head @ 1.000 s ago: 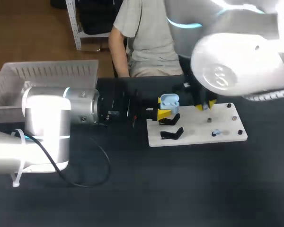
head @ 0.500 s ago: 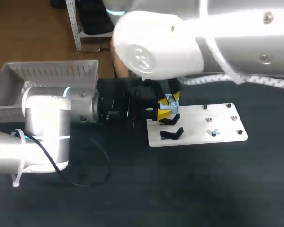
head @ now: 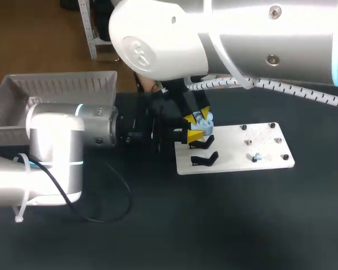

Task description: Pick up each earbud case from the left stands, insert the matching earbuds, close the lid, and place the case in the box.

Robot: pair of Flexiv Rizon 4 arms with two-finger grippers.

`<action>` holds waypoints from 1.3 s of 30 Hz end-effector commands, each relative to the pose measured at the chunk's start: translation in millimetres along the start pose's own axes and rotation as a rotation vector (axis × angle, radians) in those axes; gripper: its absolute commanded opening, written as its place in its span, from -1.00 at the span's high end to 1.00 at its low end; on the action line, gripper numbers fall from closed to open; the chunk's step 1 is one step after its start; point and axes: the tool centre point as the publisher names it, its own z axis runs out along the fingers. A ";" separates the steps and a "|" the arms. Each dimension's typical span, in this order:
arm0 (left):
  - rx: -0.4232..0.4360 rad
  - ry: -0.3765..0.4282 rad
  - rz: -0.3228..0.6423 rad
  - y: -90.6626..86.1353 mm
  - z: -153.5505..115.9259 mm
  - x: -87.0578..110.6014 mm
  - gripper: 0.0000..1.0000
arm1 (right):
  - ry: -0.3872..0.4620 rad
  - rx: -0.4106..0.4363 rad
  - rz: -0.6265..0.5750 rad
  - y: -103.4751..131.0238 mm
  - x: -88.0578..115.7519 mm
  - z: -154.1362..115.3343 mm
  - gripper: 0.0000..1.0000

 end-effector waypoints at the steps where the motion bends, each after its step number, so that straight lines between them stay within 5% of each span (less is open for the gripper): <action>1: -0.008 -0.002 0.004 -1.7 0.7 0.6 1.00 | -0.001 0.000 0.001 -0.2 1.1 -0.4 1.00; 6: -0.008 -0.002 0.004 -1.7 0.7 0.6 1.00 | 0.069 0.080 0.311 -21.2 -14.1 7.4 1.00; 13: -0.008 -0.002 0.004 -1.7 0.7 0.6 1.00 | 0.168 0.047 0.467 -29.1 -15.3 12.5 1.00; 39: -0.008 -0.002 0.004 -1.7 0.7 0.6 1.00 | 0.195 0.024 0.538 -20.6 -14.4 14.3 1.00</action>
